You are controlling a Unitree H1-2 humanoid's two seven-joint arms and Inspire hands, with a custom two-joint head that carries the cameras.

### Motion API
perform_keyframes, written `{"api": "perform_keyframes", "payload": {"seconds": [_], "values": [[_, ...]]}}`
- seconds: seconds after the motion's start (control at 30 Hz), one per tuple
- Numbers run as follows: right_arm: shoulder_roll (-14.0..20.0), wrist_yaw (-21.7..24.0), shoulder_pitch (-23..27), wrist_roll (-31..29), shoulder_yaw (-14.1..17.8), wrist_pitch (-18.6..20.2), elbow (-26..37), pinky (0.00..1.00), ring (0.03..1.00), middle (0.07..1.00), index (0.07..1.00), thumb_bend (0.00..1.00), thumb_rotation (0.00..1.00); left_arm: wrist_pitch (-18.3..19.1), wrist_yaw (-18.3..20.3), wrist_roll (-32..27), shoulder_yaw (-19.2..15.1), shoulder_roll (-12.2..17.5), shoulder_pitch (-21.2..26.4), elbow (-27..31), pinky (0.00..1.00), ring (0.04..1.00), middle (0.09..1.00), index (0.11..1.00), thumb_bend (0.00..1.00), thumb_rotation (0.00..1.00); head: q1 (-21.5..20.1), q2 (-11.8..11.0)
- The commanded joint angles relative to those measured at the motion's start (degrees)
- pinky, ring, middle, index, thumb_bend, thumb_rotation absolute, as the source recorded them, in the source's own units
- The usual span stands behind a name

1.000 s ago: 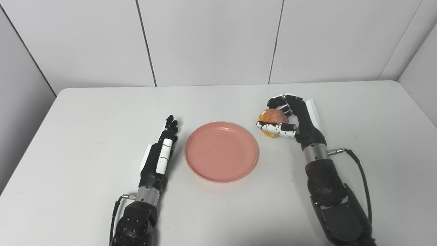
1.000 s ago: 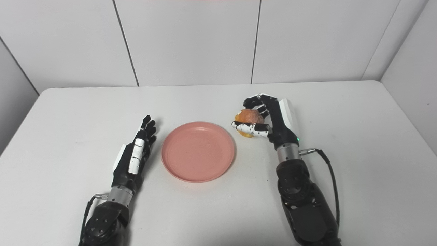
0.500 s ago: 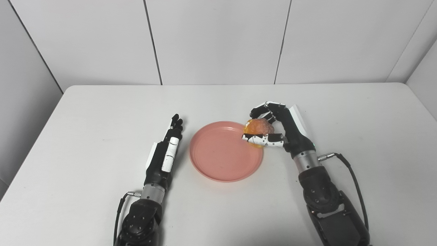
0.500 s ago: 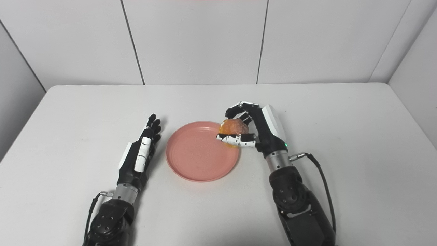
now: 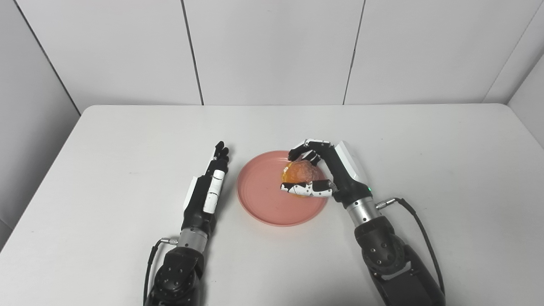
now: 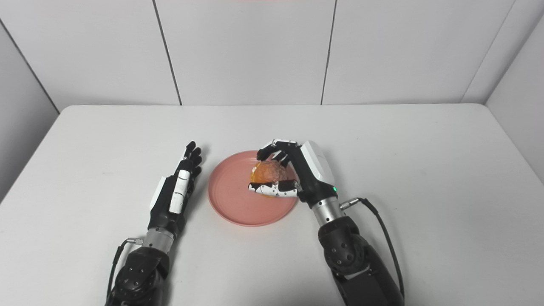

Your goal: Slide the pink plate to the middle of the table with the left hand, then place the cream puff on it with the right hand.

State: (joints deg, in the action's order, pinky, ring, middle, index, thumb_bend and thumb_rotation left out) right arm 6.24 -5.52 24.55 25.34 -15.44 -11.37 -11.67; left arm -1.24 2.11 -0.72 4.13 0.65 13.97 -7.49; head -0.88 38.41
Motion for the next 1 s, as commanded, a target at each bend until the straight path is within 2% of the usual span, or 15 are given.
{"api": "perform_keyframes", "payload": {"seconds": [0.0,0.1,0.33,0.5,0.53,0.57,0.7,0.77,0.8,0.83,0.87,0.9,0.97], "values": [[-0.51,0.12,0.88,0.31,-0.27,-2.41,1.16,0.38,0.438,0.553,0.470,0.50,0.00,2.22,0.90,0.43,1.39,-1.33,-1.23,-0.04,1.00,1.000,1.000,1.000,0.70,1.00,0.05,0.01],[-0.70,0.34,0.93,1.01,-1.10,-3.15,0.59,0.45,0.481,0.537,0.456,0.51,0.00,2.39,1.05,0.26,1.42,-1.18,-1.18,0.16,1.00,1.000,1.000,1.000,0.68,1.00,0.14,0.02],[-0.30,-0.04,1.47,3.57,-3.00,-7.05,-2.74,0.49,0.491,0.537,0.454,0.51,0.00,2.32,0.98,0.47,1.46,-0.92,-1.08,-0.03,1.00,1.000,1.000,1.000,0.70,1.00,0.21,0.04],[1.60,3.68,2.27,3.47,-4.82,-8.70,-3.96,0.54,0.475,0.547,0.465,0.51,0.00,2.43,1.17,0.28,1.50,-0.86,-1.00,0.03,1.00,1.000,1.000,1.000,0.70,1.00,0.34,0.11],[1.93,4.64,2.38,3.46,-5.09,-8.33,-3.89,0.57,0.588,0.644,0.481,0.50,0.06,2.47,1.17,0.26,1.51,-0.87,-1.01,0.09,1.00,1.000,1.000,1.000,0.70,1.00,0.34,0.11],[2.11,5.30,2.43,3.41,-5.18,-8.03,-3.77,0.58,0.660,0.710,0.491,0.49,0.09,2.51,1.14,0.27,1.53,-0.89,-1.03,0.17,1.00,1.000,1.000,1.000,0.70,1.00,0.49,0.19],[2.90,9.31,2.50,3.37,-5.36,-4.33,-2.43,0.58,0.710,0.788,0.498,0.49,0.12,3.25,1.08,0.90,1.80,-0.64,-1.02,0.36,1.00,1.000,1.000,1.000,0.71,1.00,0.49,0.19],[3.46,10.89,2.65,3.58,-5.49,-3.75,-1.88,0.66,0.771,0.832,0.499,0.49,0.13,2.79,1.18,0.80,1.72,-0.72,-0.93,0.23,1.00,1.000,1.000,1.000,0.71,1.00,0.59,0.29],[3.91,11.69,2.80,4.20,-5.71,-3.43,-1.44,0.67,0.775,0.834,0.499,0.49,0.13,2.38,1.17,0.82,1.66,-0.79,-0.86,0.08,1.00,1.000,1.000,1.000,0.71,1.00,0.59,0.29],[4.31,12.27,2.94,4.73,-5.91,-3.35,-1.10,0.76,0.847,0.873,0.725,0.41,0.22,2.05,1.20,0.85,1.65,-0.80,-0.79,-0.05,1.00,1.000,1.000,1.000,0.70,1.00,0.59,0.29],[4.51,12.63,3.02,5.09,-5.98,-3.32,-0.88,0.80,0.883,0.893,0.808,0.39,0.31,1.87,1.23,0.87,1.65,-0.79,-0.75,-0.13,1.00,1.000,1.000,1.000,0.70,1.00,0.59,0.29],[4.70,12.85,3.09,5.45,-6.03,-3.48,-0.71,0.82,0.901,0.904,0.850,0.38,0.35,1.49,1.24,0.94,1.68,-0.76,-0.71,-0.27,1.00,1.000,1.000,1.000,0.69,1.00,0.59,0.29],[4.93,12.74,3.20,6.30,-6.07,-3.90,-0.46,0.88,0.943,0.931,0.895,0.38,0.51,1.24,1.29,0.98,1.73,-0.70,-0.67,-0.32,1.00,1.000,1.000,1.000,0.68,1.00,0.57,0.35]]}}
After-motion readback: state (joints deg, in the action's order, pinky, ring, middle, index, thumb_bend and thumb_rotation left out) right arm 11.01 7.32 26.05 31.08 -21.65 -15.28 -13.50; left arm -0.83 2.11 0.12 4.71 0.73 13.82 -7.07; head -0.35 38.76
